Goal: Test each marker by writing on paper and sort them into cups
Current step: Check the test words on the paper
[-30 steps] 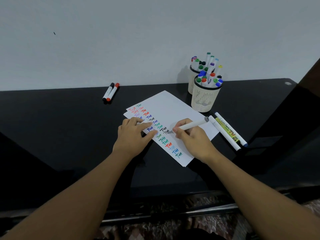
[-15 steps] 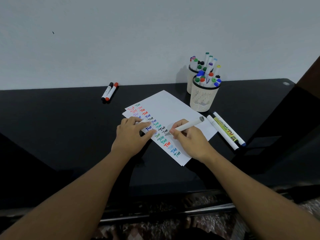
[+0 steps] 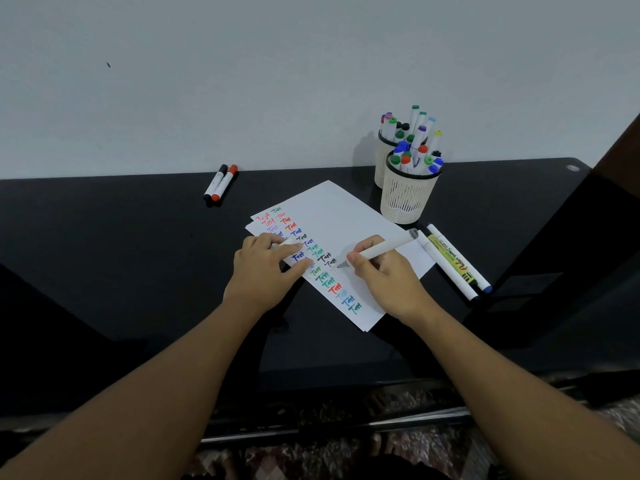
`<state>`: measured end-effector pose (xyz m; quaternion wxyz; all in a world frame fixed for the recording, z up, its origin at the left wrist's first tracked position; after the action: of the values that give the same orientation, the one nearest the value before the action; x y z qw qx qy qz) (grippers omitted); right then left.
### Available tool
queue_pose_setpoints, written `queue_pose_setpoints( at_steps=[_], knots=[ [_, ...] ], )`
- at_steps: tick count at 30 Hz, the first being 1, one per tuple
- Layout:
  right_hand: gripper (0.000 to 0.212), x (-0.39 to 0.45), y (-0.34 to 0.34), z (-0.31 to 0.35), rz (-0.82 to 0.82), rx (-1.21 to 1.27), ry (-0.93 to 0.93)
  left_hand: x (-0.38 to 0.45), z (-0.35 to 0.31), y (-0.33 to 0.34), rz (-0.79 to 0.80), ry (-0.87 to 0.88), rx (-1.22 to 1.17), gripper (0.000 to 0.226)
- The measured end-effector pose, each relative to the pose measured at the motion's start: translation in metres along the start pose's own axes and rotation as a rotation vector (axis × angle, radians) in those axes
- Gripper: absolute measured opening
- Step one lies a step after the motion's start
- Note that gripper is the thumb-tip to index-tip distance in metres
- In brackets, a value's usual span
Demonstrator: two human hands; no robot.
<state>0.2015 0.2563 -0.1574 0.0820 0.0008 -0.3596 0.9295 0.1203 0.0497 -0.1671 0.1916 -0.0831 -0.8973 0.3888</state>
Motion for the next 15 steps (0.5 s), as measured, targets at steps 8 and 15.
queue_pose_setpoints(
  at_steps=[8,15],
  knots=[
    [0.008,0.0006,-0.0002,0.0022,-0.014,-0.041,-0.024,-0.0003,0.0000,-0.0001,-0.003,0.003,-0.005,0.047],
    [0.009,0.0001,-0.0015,0.0020,-0.026,-0.036,-0.022,-0.0008,0.0005,-0.0013,-0.015,0.007,-0.019,0.047]
  ],
)
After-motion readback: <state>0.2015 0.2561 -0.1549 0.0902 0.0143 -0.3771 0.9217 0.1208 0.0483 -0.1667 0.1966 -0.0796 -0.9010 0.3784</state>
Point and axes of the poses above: each hand's wrist, its own x-axis towards the middle knuckle, its own y-axis out of the palm, z = x × y, the point moved 10 cm from there along x, towards the middle knuckle, and after that the axes turned 14 degrees about -x, right-handed, at the moved point
